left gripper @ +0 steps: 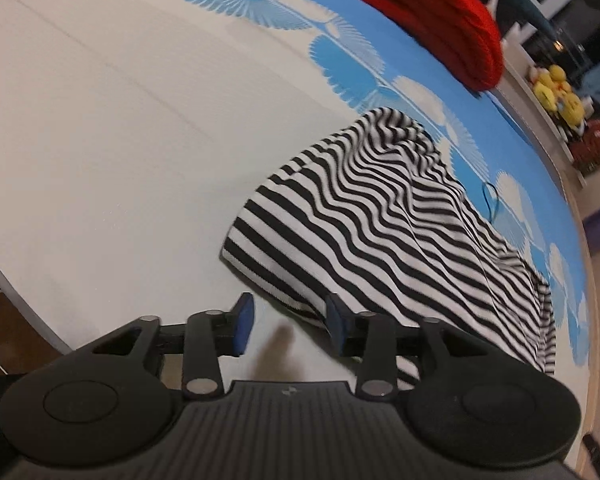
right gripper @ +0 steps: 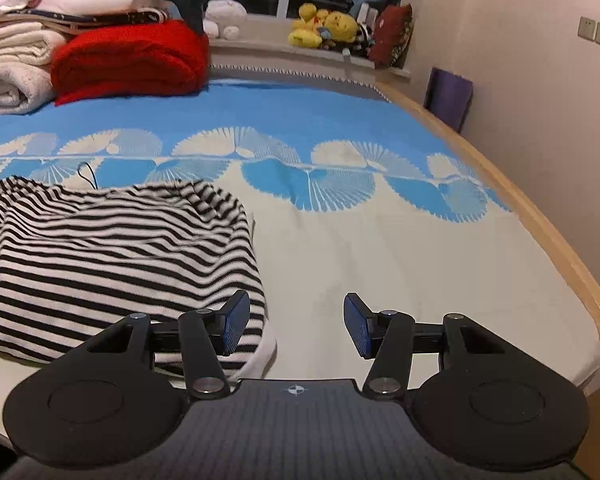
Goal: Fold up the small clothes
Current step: 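Move both open grippers down to the edge of the folded striped hoodie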
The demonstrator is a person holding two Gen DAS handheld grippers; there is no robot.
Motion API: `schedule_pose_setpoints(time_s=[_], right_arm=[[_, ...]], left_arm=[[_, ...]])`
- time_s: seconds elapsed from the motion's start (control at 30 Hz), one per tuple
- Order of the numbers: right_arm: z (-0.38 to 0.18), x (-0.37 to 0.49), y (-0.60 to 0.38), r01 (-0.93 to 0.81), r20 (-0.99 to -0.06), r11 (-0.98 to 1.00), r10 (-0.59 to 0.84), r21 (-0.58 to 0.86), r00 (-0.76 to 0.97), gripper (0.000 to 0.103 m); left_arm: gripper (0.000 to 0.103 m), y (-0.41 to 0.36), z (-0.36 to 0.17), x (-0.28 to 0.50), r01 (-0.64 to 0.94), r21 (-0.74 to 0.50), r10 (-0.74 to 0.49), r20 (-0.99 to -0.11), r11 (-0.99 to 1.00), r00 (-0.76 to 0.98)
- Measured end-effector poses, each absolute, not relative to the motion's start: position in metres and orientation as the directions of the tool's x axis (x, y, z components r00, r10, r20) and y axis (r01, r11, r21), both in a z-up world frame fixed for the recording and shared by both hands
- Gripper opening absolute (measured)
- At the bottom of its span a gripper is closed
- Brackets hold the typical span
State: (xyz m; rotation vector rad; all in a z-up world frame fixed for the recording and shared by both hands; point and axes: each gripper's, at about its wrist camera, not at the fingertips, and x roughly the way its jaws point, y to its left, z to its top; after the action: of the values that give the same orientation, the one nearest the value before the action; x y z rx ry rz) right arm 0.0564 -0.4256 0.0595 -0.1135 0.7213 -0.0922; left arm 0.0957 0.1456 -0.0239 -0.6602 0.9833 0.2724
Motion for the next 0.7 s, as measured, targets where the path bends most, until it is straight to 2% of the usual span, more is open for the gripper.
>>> schedule_pose_setpoints(time_s=[0.07,0.13,0.17,0.43,0.7], right_arm=[[0.056,0.06,-0.427,0.047,-0.674,0.989,-0.128,-0.137,0.728,0.054],[0.051,0.064,-0.427,0.043,-0.693,0.989,-0.132,-0.144,0.709,0.054],[0.05,0.066,-0.428,0.043,-0.701,0.989,-0.133,-0.145,0.701,0.054],[0.047,0.071,-0.437,0.043,-0.729,0.993,-0.113,-0.114,0.675,0.054],[0.046,0.073,-0.449,0.05,-0.743,0.995,-0.102,-0.091,0.661,0.054]], left_arm=[[0.054,0.15,-0.028,0.099,-0.523,-0.405,-0.078,-0.839,0.75,0.539],[0.067,0.156,-0.035,0.101,-0.562,-0.425,-0.083,-0.842,0.71,0.533],[0.068,0.159,-0.038,0.103,-0.578,-0.437,-0.089,-0.843,0.689,0.531],[0.068,0.171,-0.065,0.105,-0.691,-0.541,-0.146,-0.826,0.479,0.545],[0.068,0.175,-0.079,0.099,-0.716,-0.651,-0.159,-0.757,0.251,0.633]])
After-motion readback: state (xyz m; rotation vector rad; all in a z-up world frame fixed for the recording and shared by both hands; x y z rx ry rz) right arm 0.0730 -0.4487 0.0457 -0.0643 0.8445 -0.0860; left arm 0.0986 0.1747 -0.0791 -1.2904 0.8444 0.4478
